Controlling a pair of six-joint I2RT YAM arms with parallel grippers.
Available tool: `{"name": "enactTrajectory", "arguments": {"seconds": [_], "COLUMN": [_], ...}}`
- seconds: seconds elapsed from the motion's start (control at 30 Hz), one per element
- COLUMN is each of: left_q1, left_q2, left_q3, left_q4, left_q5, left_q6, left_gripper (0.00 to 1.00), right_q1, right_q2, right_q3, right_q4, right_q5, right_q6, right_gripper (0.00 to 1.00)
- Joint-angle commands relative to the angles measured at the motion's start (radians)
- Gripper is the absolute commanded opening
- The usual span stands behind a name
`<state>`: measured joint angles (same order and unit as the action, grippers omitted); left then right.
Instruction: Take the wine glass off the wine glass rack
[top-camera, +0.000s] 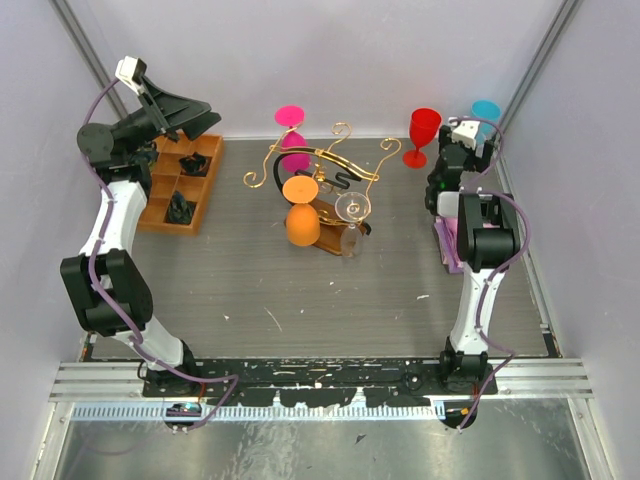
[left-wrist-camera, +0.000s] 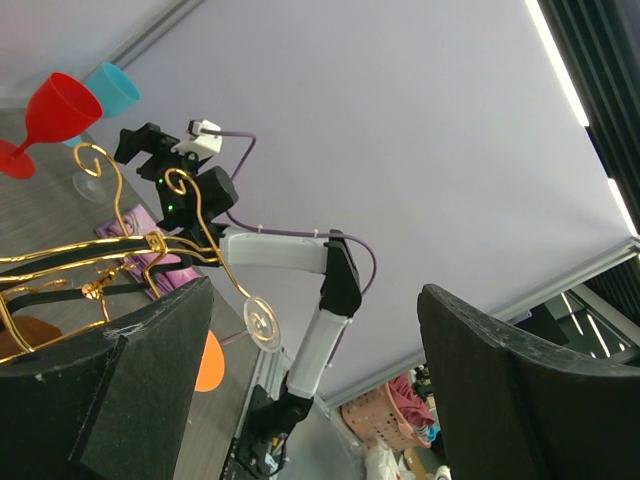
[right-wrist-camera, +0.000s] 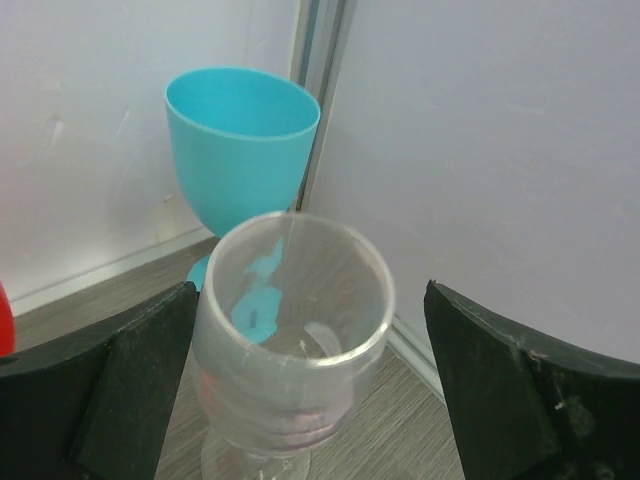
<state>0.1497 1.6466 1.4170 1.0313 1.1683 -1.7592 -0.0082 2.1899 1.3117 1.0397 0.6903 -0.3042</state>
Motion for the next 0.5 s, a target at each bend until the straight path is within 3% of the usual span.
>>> {"name": "enactTrajectory", "arguments": {"seconds": [0.0, 0.2, 0.3, 0.37, 0.4, 0.47], "left_q1": [0.004, 0.004, 0.003, 0.002, 0.002, 0.001], "left_q2": [0.008, 0.017, -0.008, -0.045, -0.068, -0.089], "left_q3": [0.014, -0.004, -0.012, -0.009, 0.01, 0.121], "left_q4": [0.013, -0.01, -0.132, -0.384, -0.627, -1.256], "left_q5": [-0.011, -0.018, -0.016, -0.02, -0.038, -0.235], "left_q6": [0.003, 0.008, 0.086, 0.249, 0.401, 0.789], "left_gripper": [0.89, 0.88, 0.83, 0.81, 0.81, 0.83], "right_q1": [0.008, 0.042, 0.075, 0.079, 0.078, 0.077], "right_q2": [-0.176, -0.361, -0.494, -0.595, -0.641, -0.715], "right_q3": [-0.007, -0.066, -0.096, -0.063, -0.036, 0.053], "right_q4": [-0.047, -0.176, -0.312, -0.548, -0.688, -0.979], "right_q5": [-0.006, -0.031, -0.046, -0.112, -0.156, -0.271], "right_q6": [0.077, 0.132, 0.156, 0.288, 0.363, 0.506], "right_gripper": [1.0, 1.0, 1.0, 1.0, 0.98, 0.88]}}
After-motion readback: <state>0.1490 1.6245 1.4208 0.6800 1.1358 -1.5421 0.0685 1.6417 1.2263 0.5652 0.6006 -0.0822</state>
